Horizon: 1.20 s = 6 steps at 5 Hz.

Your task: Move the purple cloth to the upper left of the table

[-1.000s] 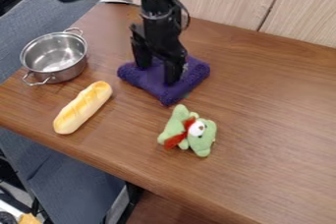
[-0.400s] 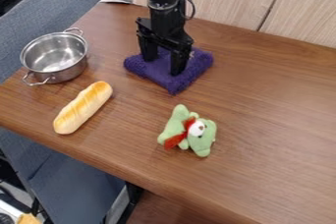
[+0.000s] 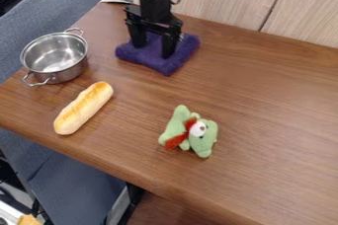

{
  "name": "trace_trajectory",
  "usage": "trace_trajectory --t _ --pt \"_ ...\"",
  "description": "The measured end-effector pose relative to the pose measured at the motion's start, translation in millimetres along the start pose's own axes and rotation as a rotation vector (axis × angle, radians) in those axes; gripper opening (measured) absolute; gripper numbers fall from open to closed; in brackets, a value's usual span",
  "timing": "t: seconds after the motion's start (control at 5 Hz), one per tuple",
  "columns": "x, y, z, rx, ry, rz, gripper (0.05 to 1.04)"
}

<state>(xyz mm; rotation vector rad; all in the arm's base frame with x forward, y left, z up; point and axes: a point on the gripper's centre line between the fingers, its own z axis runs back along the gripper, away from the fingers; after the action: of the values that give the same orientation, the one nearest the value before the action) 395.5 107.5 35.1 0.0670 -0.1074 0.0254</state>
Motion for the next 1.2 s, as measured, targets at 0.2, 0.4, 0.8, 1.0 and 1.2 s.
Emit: trace_trajectory --t 0.2,0.4,0.8,1.0,1.2 --pt "6 25 -1 0.032 0.016 0.084 1.0" --pt "8 53 0 0.061 0.018 0.172 1.0" --pt "12 89 -1 0.09 0.041 0.297 1.0" --pt "11 90 -1 0.078 0.04 0.298 1.0" --pt "10 83 1 0.052 0.025 0.28 1.0"
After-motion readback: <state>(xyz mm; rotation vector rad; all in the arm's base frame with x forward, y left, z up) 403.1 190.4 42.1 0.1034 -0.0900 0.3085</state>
